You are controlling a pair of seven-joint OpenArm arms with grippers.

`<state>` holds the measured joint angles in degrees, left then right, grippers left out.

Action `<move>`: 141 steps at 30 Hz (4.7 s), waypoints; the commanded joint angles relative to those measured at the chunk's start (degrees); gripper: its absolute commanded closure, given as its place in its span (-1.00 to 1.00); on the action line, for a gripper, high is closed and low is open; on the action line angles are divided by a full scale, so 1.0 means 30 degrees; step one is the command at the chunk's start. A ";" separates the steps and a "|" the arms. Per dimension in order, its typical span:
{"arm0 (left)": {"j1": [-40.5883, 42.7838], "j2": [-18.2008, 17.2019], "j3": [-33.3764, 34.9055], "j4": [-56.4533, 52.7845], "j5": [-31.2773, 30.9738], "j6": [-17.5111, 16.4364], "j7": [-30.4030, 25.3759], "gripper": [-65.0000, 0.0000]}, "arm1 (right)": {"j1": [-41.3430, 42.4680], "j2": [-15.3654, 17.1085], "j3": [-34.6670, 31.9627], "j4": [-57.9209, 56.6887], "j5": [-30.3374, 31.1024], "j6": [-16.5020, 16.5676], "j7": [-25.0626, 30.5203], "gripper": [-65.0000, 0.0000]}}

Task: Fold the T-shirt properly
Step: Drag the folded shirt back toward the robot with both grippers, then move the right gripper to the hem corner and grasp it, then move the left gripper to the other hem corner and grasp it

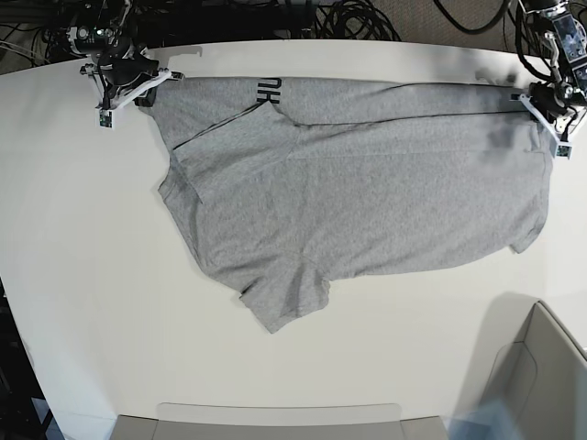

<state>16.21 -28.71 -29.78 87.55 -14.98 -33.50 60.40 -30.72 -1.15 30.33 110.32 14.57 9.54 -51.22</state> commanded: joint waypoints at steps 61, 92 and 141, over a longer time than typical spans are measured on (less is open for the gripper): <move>-0.3395 0.1379 -0.0110 0.5147 0.0027 0.0103 0.3002 0.17 | 1.1984 0.0866 -0.5816 -0.6371 -0.2819 -0.0206 0.2905 0.35; -0.3454 0.2405 -0.0110 0.5147 0.0057 0.0162 0.3002 0.17 | 2.5112 0.0866 -0.8746 -2.9404 -0.2936 0.3985 1.1374 0.35; -1.9717 -0.1287 0.5809 -2.1344 0.5888 0.0162 -0.9716 -0.14 | 2.5229 -0.0101 -0.8776 -3.2012 -0.5662 0.2432 1.2283 0.35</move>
<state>-41.12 -31.97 -12.25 22.63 3.07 -32.62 32.47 43.53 -1.45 4.05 13.87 -1.76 16.93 -12.86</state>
